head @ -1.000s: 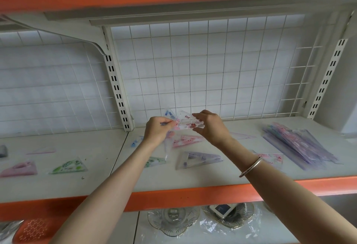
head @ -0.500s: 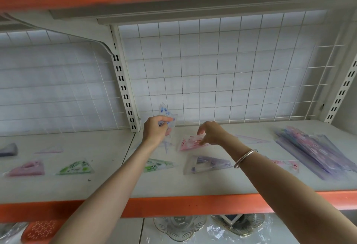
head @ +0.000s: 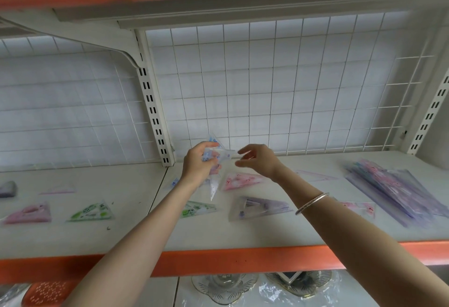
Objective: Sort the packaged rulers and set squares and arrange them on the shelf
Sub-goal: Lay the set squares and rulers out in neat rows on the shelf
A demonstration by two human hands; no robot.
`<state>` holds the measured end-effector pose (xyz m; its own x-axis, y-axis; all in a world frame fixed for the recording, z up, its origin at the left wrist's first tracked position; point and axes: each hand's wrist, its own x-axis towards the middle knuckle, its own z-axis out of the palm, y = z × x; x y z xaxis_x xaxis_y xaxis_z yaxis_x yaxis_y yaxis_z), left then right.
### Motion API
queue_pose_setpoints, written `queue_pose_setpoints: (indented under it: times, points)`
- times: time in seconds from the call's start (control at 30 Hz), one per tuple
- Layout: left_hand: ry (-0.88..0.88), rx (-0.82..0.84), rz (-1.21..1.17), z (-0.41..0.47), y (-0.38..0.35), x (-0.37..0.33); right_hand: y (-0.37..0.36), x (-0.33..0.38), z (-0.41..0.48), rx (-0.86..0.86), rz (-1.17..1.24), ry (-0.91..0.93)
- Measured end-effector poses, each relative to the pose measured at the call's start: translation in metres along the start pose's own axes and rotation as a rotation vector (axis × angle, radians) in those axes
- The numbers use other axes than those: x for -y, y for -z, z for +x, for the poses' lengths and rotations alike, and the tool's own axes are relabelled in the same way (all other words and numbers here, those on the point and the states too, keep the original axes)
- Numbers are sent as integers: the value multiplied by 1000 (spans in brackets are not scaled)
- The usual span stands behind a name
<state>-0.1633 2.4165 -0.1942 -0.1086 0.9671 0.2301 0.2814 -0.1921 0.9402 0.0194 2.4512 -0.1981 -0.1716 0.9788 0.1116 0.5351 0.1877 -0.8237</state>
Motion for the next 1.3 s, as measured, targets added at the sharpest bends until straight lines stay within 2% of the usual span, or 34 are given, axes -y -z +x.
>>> queue_pose_setpoints:
  times: [0.1,0.2,0.33,0.47,0.6,0.7,0.77,0.9,1.03,1.17,1.3]
  points:
    - [-16,14,-47,-2,-5,-3,-2,13,-8,-17,395,-110]
    - [12,29,-132,-4,-9,-5,-2,20,-16,-26,652,-234]
    - [7,44,-144,-6,-11,-6,-2,21,-27,-20,749,-263]
    - [-22,-29,-9,-8,-8,-5,5,16,-29,-136,878,-260]
    - [-49,-8,61,-11,-5,-4,12,12,-34,-234,943,-217]
    - [-19,3,78,-15,-7,-7,15,9,-37,-401,825,-59]
    - [32,7,48,-15,-13,-13,16,7,-40,-493,560,88]
    - [192,37,-166,-16,-27,-32,13,4,-50,-491,184,343]
    - [262,60,-232,-18,-36,-41,10,-2,-54,-474,-145,622]
    - [301,75,-220,-19,-36,-36,12,-12,-58,-326,-403,662]
    - [208,168,50,-19,-31,-23,20,-20,-58,-243,-509,566]
